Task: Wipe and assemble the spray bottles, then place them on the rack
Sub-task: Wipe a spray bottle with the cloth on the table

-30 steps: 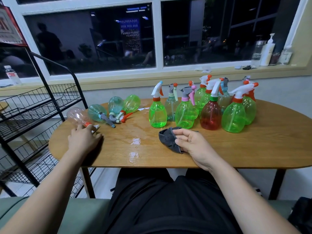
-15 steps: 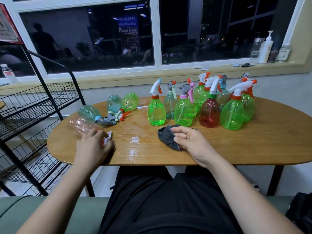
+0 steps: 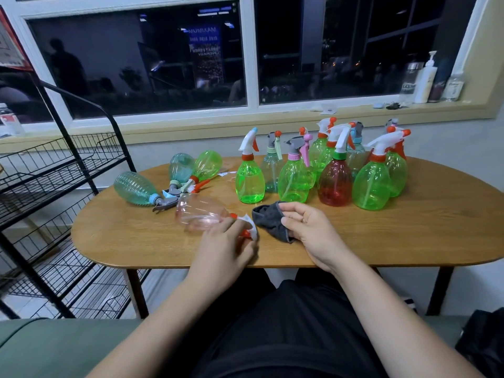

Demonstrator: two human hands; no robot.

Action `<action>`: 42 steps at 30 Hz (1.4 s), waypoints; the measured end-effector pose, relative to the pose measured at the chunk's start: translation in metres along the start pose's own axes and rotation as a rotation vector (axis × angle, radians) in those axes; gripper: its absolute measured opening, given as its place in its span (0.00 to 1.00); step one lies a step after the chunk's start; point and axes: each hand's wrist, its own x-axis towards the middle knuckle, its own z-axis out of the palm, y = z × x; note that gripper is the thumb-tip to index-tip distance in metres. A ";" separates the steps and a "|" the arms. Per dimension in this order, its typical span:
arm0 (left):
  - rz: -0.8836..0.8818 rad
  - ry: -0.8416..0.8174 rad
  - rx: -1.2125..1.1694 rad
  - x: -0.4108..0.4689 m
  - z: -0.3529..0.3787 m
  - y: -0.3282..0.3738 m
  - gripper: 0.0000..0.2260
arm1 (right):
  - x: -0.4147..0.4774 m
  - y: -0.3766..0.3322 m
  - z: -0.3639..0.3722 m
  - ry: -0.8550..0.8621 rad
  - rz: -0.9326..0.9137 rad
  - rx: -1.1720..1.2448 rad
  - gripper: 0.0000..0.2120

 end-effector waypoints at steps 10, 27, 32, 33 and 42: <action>-0.150 0.315 0.020 0.037 -0.024 -0.038 0.10 | -0.012 -0.016 0.007 0.075 -0.091 -0.143 0.15; -0.257 0.247 -0.110 0.044 0.007 -0.079 0.26 | -0.019 -0.033 0.055 -0.450 -0.185 -1.074 0.43; -0.276 0.260 -0.097 0.045 0.009 -0.078 0.27 | -0.016 -0.033 0.052 -0.388 -0.143 -1.061 0.41; -0.280 0.261 -0.092 0.045 0.009 -0.077 0.28 | -0.017 -0.032 0.050 -0.374 -0.139 -1.065 0.41; -0.280 0.280 -0.067 0.045 0.010 -0.079 0.28 | -0.053 -0.030 0.037 -0.374 -0.206 -0.988 0.35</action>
